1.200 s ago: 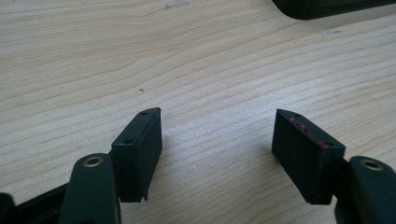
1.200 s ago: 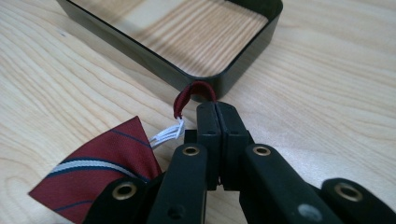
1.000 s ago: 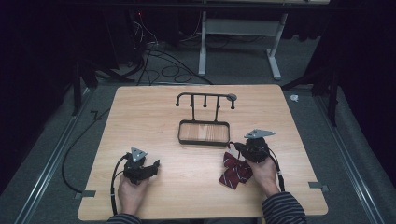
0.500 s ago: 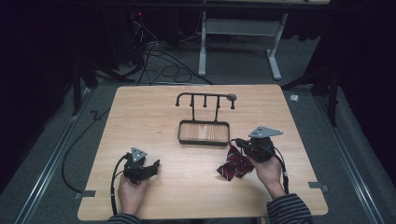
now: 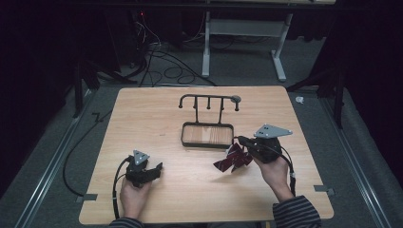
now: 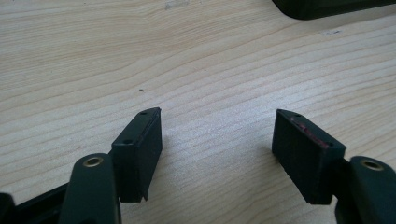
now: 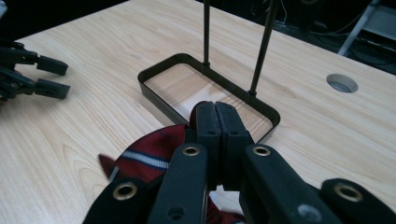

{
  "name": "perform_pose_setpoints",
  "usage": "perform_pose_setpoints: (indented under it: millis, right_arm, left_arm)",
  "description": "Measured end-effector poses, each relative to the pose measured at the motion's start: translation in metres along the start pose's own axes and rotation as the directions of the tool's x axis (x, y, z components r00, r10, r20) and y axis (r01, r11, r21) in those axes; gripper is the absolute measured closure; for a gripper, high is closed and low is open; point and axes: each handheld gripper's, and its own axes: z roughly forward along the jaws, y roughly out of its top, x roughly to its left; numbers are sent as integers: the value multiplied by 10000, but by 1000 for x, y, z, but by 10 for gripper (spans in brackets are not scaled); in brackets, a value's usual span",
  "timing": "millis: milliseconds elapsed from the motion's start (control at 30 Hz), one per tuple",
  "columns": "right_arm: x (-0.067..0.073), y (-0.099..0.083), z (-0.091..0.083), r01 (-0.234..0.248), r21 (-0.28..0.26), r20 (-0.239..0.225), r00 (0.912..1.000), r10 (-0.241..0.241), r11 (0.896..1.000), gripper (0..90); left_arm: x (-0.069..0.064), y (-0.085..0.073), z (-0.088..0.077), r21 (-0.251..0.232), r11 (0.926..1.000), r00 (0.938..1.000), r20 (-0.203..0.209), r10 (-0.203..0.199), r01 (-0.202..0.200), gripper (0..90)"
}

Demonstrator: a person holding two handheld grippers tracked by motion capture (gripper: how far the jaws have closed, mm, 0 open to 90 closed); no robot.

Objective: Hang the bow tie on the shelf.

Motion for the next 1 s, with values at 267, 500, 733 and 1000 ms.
perform_pose_setpoints:
  millis: [267,500,733,1000]
  right_arm:
    - [3,9,-1,160,-134,-142,9998,-162,9998,900]
    - [5,16,0,248,-231,-232,9994,-253,9994,900]
    - [7,25,3,377,-307,-328,9987,-387,9988,900]
    - [10,34,7,520,-363,-417,9977,-535,9980,900]
  left_arm:
    - [0,0,0,-1,10000,10000,-1,-1,1,337]
    - [0,0,0,0,10000,10000,-4,1,-1,338]
    - [0,0,0,2,10000,10000,-2,3,-3,338]
    - [0,0,0,2,10000,10000,1,3,-3,338]
